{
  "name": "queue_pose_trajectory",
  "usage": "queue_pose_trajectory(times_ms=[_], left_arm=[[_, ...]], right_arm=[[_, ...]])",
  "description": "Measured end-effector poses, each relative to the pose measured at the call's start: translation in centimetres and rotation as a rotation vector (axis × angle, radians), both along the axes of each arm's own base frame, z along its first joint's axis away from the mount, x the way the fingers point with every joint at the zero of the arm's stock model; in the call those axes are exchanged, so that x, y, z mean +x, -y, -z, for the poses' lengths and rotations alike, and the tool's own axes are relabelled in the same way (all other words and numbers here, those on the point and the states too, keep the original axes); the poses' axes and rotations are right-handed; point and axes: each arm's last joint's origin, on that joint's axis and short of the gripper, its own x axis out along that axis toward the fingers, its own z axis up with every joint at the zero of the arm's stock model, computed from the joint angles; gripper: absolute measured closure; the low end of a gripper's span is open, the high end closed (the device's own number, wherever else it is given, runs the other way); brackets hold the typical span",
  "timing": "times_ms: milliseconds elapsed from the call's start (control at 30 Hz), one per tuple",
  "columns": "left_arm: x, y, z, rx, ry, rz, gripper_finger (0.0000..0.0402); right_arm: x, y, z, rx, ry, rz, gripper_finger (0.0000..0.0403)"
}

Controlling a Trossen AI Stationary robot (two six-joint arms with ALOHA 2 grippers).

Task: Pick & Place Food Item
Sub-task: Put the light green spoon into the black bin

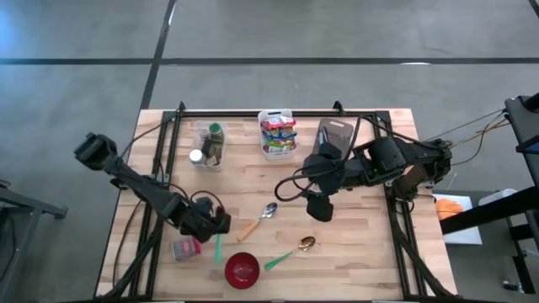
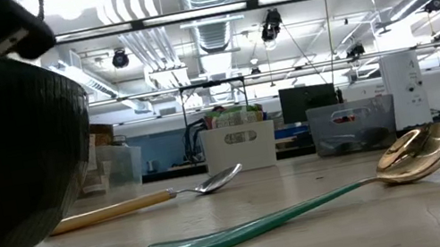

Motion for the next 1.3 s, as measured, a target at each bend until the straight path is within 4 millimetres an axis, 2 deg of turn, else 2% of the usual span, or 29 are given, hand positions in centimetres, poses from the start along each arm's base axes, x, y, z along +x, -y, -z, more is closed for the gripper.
queue_pose_trajectory(times_ms=[500,733,933,1100,1300], left_arm=[[-0.6,-3.3,-5.2,0.097,0.298,-0.068,0.0388],[0.5,-5.3,-8.1,0.187,0.395,-0.035,0.0388],[1.5,-6.7,-10.9,0.291,0.468,0.037,0.0388],[2.2,-7.3,-12.4,0.364,0.547,0.089,0.0388],[3.0,-7.4,-13.7,0.41,0.69,0.118,0.0388]], right_arm=[[0.1,0.2,-0.1,0.017,0.043,0.138,0.0123],[0.3,0.3,-0.2,0.032,0.074,0.17,0.0123],[0.7,0.1,0.4,0.03,0.07,0.17,0.0123],[1.9,-0.1,1.3,0.1,0.088,0.144,0.0123],[4.3,-0.1,3.0,0.195,0.158,0.09,0.0123]])
